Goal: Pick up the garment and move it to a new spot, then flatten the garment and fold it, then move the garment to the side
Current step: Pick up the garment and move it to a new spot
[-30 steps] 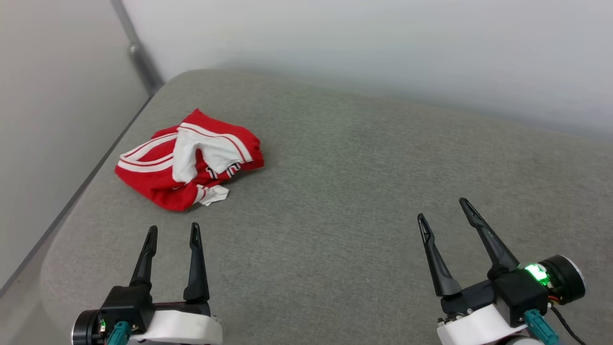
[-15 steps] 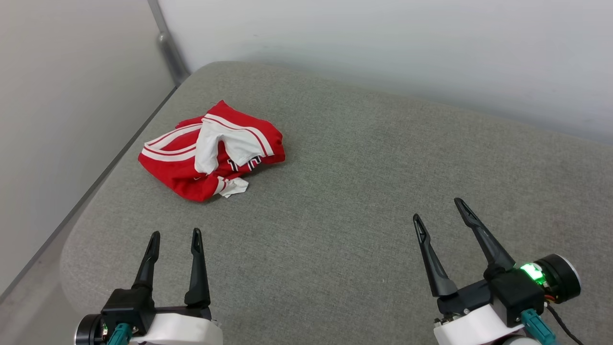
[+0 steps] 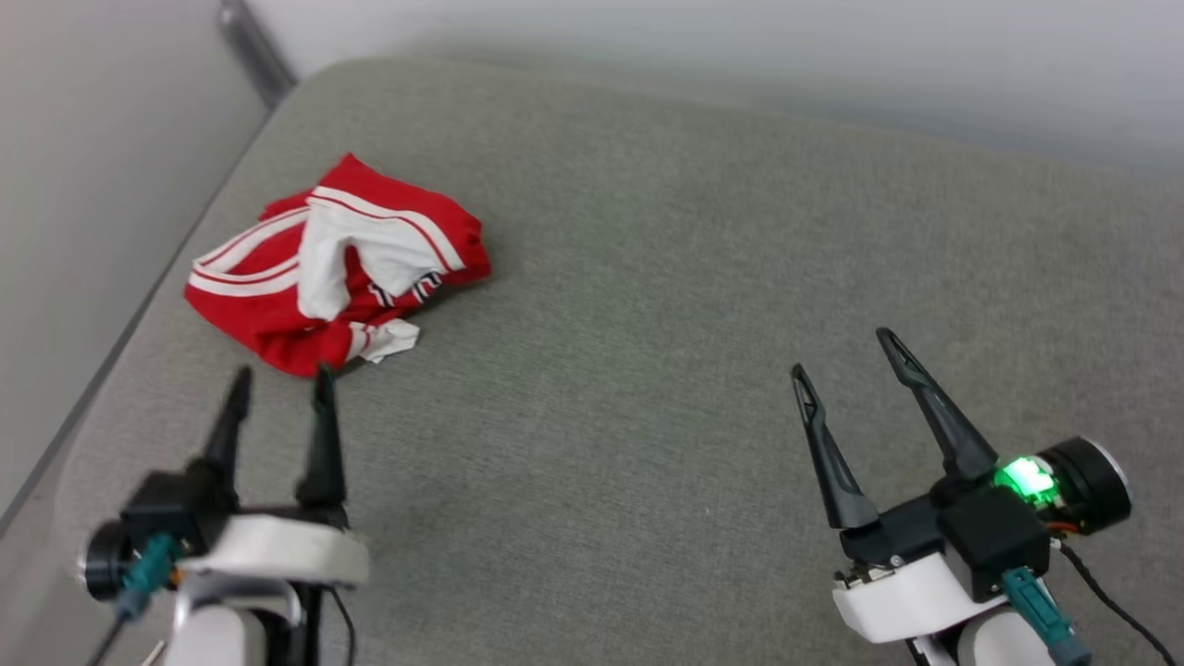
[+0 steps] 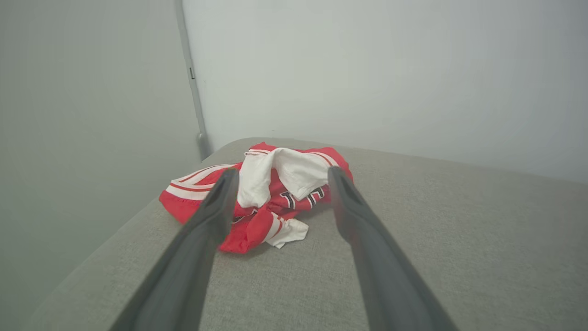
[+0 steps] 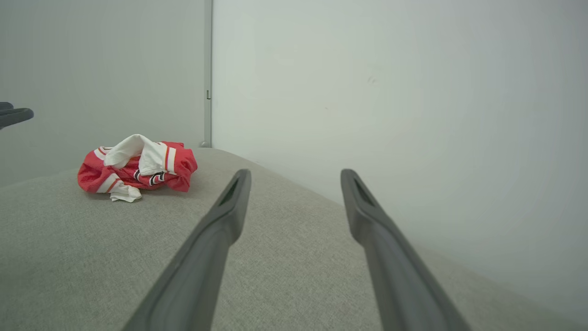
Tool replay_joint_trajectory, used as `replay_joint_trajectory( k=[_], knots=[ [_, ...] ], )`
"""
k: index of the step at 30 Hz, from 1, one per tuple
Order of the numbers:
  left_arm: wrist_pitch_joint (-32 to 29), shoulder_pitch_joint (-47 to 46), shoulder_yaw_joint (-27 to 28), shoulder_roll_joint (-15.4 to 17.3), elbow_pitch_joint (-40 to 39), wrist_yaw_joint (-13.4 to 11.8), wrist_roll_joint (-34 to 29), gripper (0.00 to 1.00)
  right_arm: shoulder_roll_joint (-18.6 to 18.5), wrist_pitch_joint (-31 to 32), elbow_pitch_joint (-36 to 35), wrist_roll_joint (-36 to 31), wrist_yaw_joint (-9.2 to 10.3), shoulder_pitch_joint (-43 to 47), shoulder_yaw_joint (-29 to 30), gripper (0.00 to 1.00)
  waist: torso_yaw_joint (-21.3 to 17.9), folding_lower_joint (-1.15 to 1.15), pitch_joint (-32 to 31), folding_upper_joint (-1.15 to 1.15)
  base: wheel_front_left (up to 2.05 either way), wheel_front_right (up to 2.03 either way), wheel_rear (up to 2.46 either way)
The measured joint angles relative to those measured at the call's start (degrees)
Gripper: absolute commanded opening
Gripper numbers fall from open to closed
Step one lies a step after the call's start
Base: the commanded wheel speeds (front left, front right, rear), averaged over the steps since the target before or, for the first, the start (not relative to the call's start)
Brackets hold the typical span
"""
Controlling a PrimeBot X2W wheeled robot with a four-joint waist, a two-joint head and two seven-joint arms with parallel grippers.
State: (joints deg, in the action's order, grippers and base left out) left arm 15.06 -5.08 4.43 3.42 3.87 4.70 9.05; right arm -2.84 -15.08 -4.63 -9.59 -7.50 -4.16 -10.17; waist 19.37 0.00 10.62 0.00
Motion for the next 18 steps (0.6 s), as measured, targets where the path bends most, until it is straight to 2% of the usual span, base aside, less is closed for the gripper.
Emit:
replay_joint_trajectory(
  k=[5, 10, 13, 18],
  knots=[
    [0.0, -10.0, 4.4, 4.2, 6.4, 1.7, 0.3, 1.00, -1.2, 0.0, -1.6, -2.9, -0.01, -2.7, -2.3, 1.00, -2.5, 0.00, 4.6, 0.00, 0.00, 0.00, 0.00],
    [-1.5, -20.9, 4.1, 12.0, 18.5, 2.5, 3.5, 1.00, -1.8, 0.0, -3.0, -3.6, -0.01, -4.8, -2.8, 1.00, -5.3, 0.01, 9.6, 0.00, 0.00, 0.00, 0.00],
    [-7.6, -27.9, 1.3, 18.1, 23.4, 2.7, 6.1, 1.00, -2.3, 0.0, -3.7, -3.7, -0.01, -5.9, -3.0, 1.00, -7.1, 0.01, 12.4, 0.00, 0.00, 0.00, 0.00],
    [-21.9, -35.2, -7.5, 26.4, 27.5, 2.7, 14.6, 1.00, -2.4, 0.0, -4.3, -4.0, -0.01, -6.6, -3.0, 1.00, -10.0, 0.01, 16.8, 0.00, 0.00, 0.00, 0.00]
  ],
)
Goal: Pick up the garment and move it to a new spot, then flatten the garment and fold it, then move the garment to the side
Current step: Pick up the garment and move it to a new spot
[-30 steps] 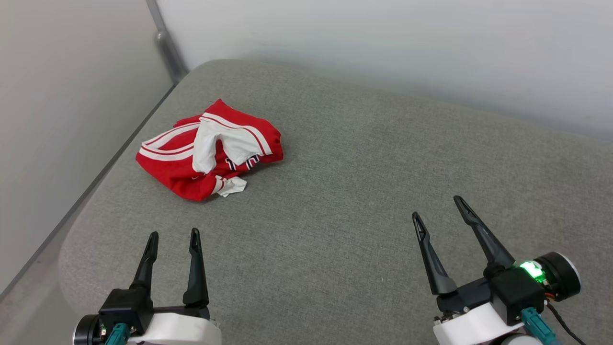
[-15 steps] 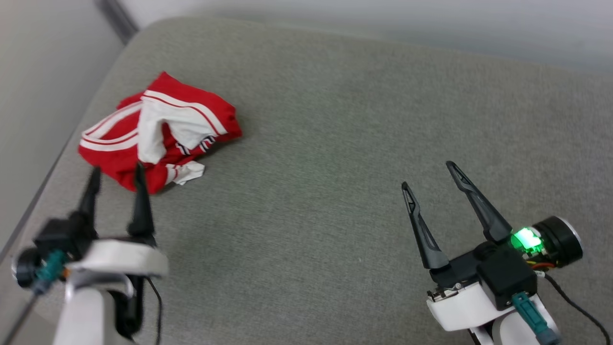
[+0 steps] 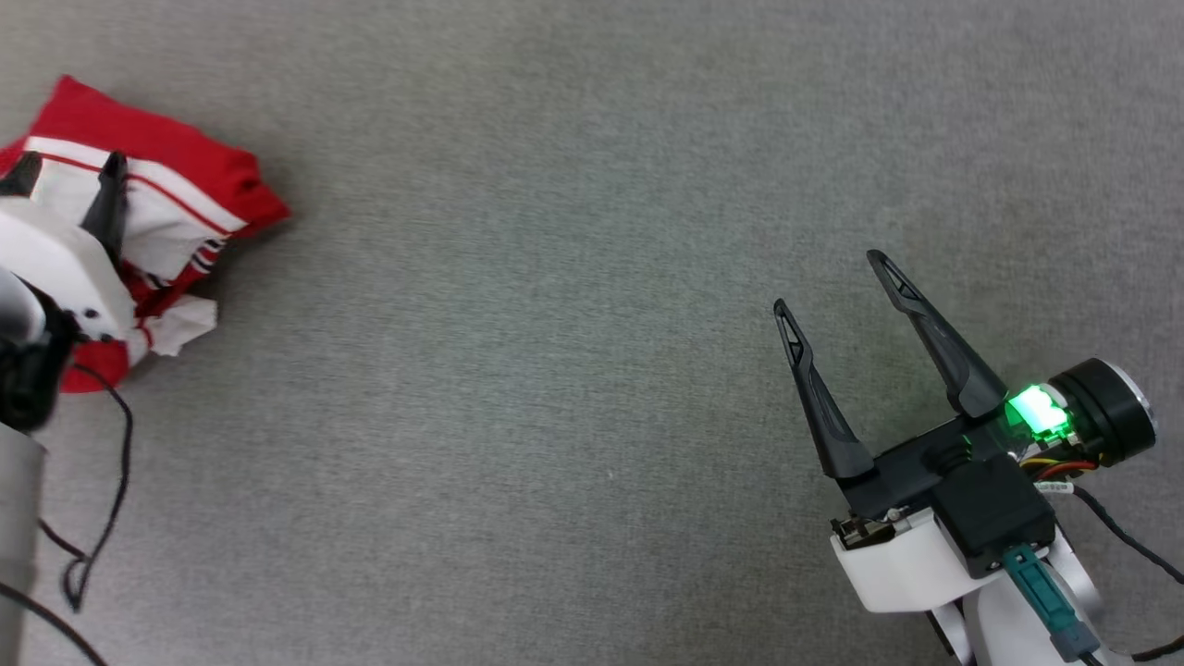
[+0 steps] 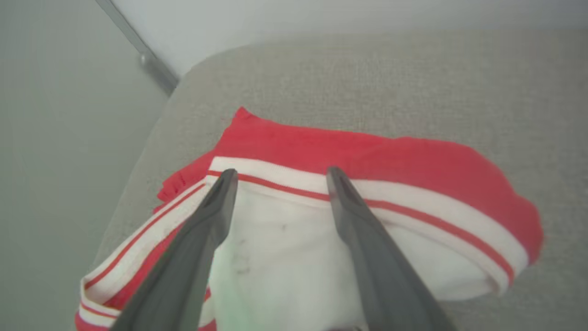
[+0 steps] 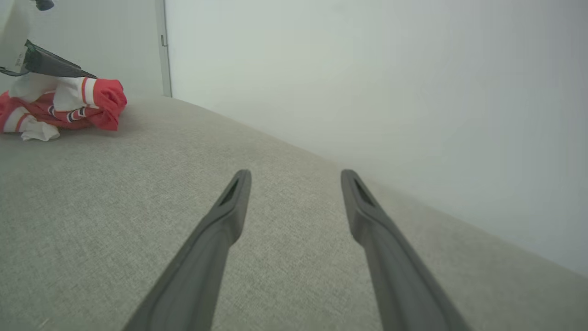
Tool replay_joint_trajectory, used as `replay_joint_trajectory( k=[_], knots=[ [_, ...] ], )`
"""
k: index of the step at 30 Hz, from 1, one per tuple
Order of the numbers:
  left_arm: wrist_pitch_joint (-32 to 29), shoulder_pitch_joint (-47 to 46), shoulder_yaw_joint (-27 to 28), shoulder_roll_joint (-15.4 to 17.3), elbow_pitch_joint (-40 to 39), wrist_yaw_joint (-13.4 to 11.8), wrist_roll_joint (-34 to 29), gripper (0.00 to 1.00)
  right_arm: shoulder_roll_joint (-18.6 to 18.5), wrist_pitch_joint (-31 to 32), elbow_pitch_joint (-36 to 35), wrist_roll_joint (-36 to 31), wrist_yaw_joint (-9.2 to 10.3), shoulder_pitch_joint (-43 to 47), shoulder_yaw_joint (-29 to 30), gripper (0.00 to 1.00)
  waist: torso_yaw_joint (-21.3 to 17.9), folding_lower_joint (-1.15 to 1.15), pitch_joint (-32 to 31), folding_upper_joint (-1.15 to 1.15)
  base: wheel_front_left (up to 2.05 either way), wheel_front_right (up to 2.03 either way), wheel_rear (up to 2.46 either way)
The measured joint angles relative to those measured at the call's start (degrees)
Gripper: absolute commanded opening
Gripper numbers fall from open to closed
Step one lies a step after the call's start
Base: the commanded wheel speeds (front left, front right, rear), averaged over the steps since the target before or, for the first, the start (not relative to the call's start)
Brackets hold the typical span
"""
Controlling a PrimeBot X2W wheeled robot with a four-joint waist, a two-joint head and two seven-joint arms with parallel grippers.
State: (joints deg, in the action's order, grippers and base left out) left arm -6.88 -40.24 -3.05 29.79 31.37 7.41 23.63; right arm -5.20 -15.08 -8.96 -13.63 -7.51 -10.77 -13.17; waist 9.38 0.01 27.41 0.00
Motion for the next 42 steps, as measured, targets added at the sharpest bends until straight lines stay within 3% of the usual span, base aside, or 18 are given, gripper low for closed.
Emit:
replay_joint_trajectory(
  k=[5, 12, 13, 14, 19, 29, 37, 42],
  knots=[
    [-15.8, -4.2, -7.1, 7.7, 0.5, 0.0, 10.0, 1.00, 0.1, 0.0, -0.6, -0.2, 0.00, -0.7, -0.4, 1.00, -2.2, 0.00, 3.8, 0.00, 0.00, 0.00, 0.00],
    [-27.8, -8.6, -9.8, 13.4, 1.1, 0.0, 21.0, 1.00, 0.2, 0.0, -1.1, -0.3, 0.00, -2.1, -0.5, 1.00, -4.2, 0.00, 8.3, 0.00, 0.00, 0.00, 0.00],
    [-29.0, -9.1, -10.1, 14.3, 1.2, 0.0, 21.7, 0.31, 0.2, 0.0, -1.1, -0.3, 0.00, -2.2, -0.4, 1.00, -4.4, 0.00, 8.8, 0.00, 0.00, 0.00, 0.00],
    [-29.5, -9.3, -10.5, 14.9, 1.2, 0.0, 22.1, 0.00, 0.2, 0.0, -1.2, -0.3, 0.00, -2.3, -0.3, 1.00, -4.5, 0.00, 9.2, 0.00, 0.00, 0.00, 0.00],
    [-28.4, -9.6, -11.2, 15.7, 1.8, 0.0, 23.6, 0.00, 0.2, 0.0, -1.1, -0.3, 0.01, -2.3, 0.0, 1.00, -4.6, 0.00, 9.9, 0.00, 0.00, 0.00, 0.00],
    [-17.9, -9.8, -12.3, 15.5, 3.7, 0.0, 22.9, 0.00, 0.9, 0.0, 0.8, 0.7, 0.00, -2.7, -0.1, 1.00, -4.5, 0.00, 5.0, 0.00, 0.00, 0.00, 0.00],
    [-9.8, -10.5, -14.6, 17.7, -2.0, 0.0, 21.4, 0.00, 1.6, 0.0, 2.5, 2.6, 0.00, -0.3, 1.3, 1.00, -5.0, -0.01, -2.8, 0.00, 0.00, 0.00, 0.00],
    [-8.1, -10.1, -16.3, 16.8, -8.8, 0.0, 22.3, 0.00, 2.0, 0.0, 3.1, 3.1, 0.00, 1.6, 2.6, 1.00, -5.8, -0.02, -8.2, 0.00, 0.00, 0.00, 0.00]
  ],
)
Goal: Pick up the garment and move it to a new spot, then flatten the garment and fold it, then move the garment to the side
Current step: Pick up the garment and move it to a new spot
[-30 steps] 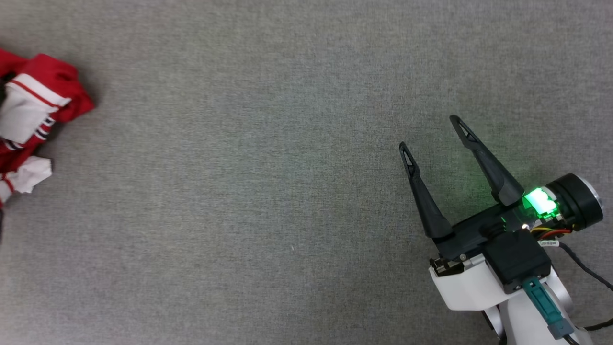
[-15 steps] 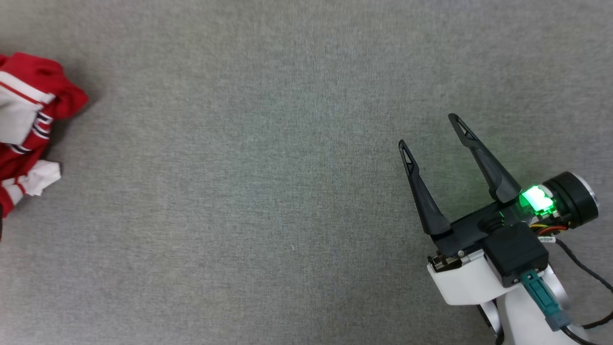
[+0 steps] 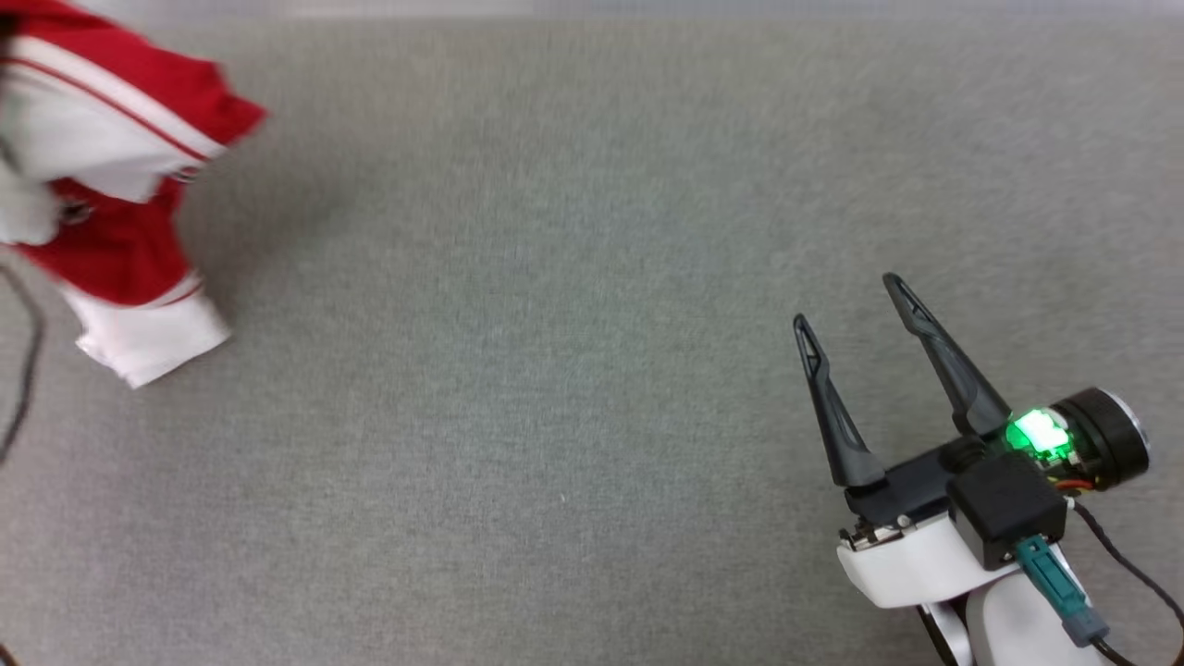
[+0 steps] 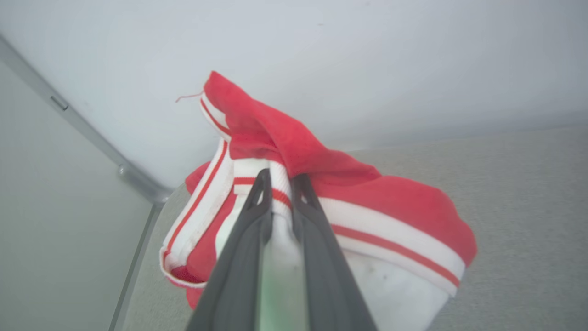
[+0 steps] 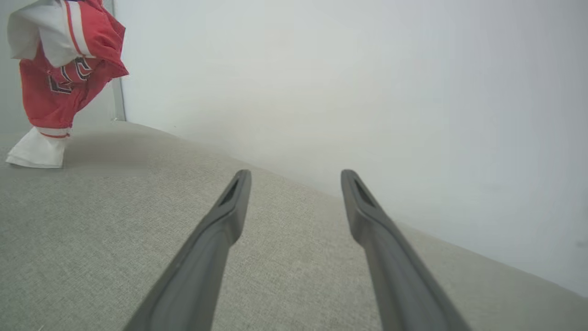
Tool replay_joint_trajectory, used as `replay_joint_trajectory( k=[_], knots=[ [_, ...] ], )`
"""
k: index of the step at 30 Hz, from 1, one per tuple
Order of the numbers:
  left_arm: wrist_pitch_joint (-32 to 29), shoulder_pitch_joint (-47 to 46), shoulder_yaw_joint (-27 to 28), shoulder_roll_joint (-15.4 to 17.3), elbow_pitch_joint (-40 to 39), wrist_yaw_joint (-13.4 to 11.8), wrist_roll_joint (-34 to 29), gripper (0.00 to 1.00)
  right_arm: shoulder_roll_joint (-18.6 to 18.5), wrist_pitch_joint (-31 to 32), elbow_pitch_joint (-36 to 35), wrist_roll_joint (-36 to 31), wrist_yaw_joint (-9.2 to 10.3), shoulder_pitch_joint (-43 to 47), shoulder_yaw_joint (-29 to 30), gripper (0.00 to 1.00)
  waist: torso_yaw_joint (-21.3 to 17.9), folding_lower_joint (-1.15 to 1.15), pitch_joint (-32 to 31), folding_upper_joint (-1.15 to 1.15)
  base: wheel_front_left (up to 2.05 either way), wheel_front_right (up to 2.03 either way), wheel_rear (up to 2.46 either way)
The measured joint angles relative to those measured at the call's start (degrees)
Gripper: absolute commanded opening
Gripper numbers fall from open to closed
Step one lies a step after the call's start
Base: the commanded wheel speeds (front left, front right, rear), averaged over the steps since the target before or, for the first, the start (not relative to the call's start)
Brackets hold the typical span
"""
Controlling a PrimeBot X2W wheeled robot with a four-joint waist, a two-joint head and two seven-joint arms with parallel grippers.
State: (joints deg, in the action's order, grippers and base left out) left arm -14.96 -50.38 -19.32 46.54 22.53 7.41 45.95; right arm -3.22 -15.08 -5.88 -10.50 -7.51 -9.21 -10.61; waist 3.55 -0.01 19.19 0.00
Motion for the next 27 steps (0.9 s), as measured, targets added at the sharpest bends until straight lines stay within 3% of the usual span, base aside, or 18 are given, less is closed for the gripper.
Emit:
replay_joint_trajectory(
  k=[6, 13, 20, 27],
  knots=[
    [1.1, 3.0, -1.8, -3.3, -9.8, -1.5, 0.3, 0.00, 0.2, 0.0, -0.1, 0.5, 0.00, 1.7, 1.3, 1.00, -1.7, -0.01, -5.3, 0.00, 0.00, 0.00, 0.00],
    [4.7, 4.2, -5.9, -13.5, -17.5, -7.2, -2.1, 0.00, 0.2, 0.0, -0.7, 2.5, 0.00, 2.5, 3.8, 1.00, -5.0, -0.01, -8.1, 0.00, 0.00, 0.00, 0.00],
    [10.9, 4.6, -10.5, -25.7, -16.1, -12.5, -5.0, 0.00, 0.2, 0.0, -1.6, 3.0, 0.00, 2.5, 5.1, 1.00, -8.9, -0.01, -8.1, 0.00, 0.00, 0.00, 0.00],
    [16.1, 9.8, -19.8, -35.9, -7.6, -13.1, -8.6, 0.00, 0.2, 0.0, -2.6, 3.5, 0.01, 2.2, 6.1, 1.00, -12.4, 0.00, -6.3, 0.00, 0.00, 0.00, 0.00]
  ],
)
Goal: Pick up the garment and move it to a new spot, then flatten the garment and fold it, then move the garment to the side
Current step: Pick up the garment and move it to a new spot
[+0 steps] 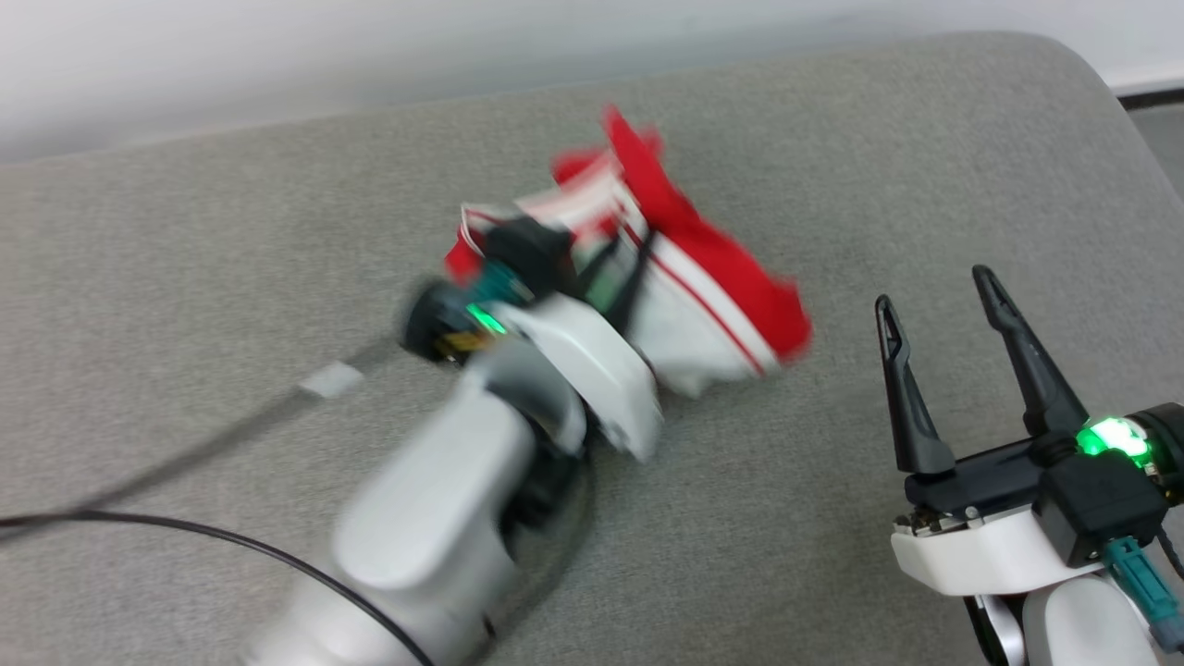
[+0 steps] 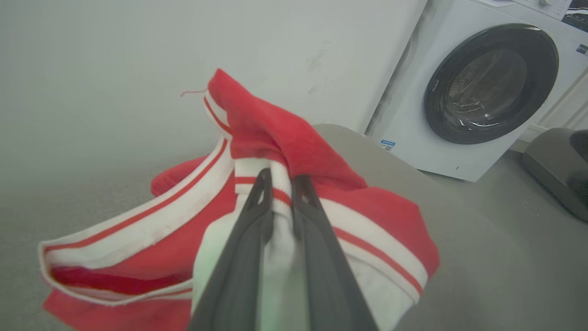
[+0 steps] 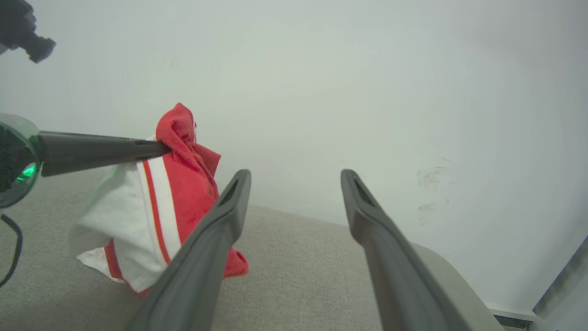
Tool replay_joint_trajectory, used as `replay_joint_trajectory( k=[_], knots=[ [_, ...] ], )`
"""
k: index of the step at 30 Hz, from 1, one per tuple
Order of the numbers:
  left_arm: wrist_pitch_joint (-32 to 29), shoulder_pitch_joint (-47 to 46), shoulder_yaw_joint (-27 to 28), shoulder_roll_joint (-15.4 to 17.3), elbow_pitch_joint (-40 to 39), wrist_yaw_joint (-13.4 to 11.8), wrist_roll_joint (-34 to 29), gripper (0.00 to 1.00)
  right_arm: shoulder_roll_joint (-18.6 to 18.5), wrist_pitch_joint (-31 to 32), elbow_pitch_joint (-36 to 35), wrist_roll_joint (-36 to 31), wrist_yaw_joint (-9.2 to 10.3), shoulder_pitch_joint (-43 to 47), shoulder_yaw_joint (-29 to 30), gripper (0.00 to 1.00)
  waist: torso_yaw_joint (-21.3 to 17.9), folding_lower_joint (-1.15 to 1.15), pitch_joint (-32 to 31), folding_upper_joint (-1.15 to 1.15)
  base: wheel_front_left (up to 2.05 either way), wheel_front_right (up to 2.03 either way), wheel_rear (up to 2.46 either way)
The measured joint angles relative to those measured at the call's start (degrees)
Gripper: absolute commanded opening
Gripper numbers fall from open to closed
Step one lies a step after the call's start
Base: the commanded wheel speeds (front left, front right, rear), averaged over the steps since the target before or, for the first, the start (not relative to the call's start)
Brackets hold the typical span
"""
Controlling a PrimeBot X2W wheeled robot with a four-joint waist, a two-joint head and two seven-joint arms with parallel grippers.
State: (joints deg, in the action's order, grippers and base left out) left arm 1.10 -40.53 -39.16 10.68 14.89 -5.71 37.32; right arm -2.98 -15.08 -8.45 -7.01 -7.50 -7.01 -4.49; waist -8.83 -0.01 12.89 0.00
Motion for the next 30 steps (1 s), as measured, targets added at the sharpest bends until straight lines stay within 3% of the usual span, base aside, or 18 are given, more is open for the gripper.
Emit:
replay_joint_trajectory(
  k=[6, 7, 8, 15, 21, 30],
  knots=[
    [2.6, 3.7, -9.0, -5.4, 9.0, 2.3, -3.4, 0.00, 0.0, 0.0, -0.8, 0.0, -0.01, -1.2, 0.6, 1.00, -2.0, 0.00, 1.6, 0.00, 0.00, 0.00, 0.00],
    [2.9, 4.0, -10.3, -5.9, 10.3, 2.6, -3.6, 0.45, 0.0, 0.0, -0.8, 0.0, 0.00, -1.2, 0.6, 1.00, -2.2, 0.00, 1.8, 0.00, 0.00, 0.00, 0.00],
    [3.1, 4.1, -11.3, -6.2, 11.5, 3.0, -4.1, 1.00, 0.0, 0.0, -0.9, 0.0, 0.00, -1.2, 0.7, 1.00, -2.3, 0.00, 1.9, 0.00, 0.00, 0.00, 0.00],
    [7.8, 3.7, -14.3, -7.5, 14.9, 5.6, -3.3, 1.00, 0.0, 0.0, 0.0, -0.6, -0.01, -1.0, 0.7, 1.00, -1.1, 0.01, 0.9, 0.00, 0.00, 0.00, 0.00],
    [12.8, 0.3, -10.1, -7.4, 14.0, 3.8, -3.1, 1.00, 0.0, 0.0, 1.4, -1.9, -0.01, 0.2, 0.5, 1.00, 0.7, 0.01, -1.9, 0.00, 0.00, 0.00, 0.00],
    [14.0, 1.8, 5.6, 3.2, 3.5, -0.9, -8.2, 1.00, 0.0, 0.0, 2.1, -3.1, -0.01, 2.2, 0.4, 1.00, 3.7, 0.00, -6.0, 0.00, 0.00, 0.00, 0.00]
  ],
)
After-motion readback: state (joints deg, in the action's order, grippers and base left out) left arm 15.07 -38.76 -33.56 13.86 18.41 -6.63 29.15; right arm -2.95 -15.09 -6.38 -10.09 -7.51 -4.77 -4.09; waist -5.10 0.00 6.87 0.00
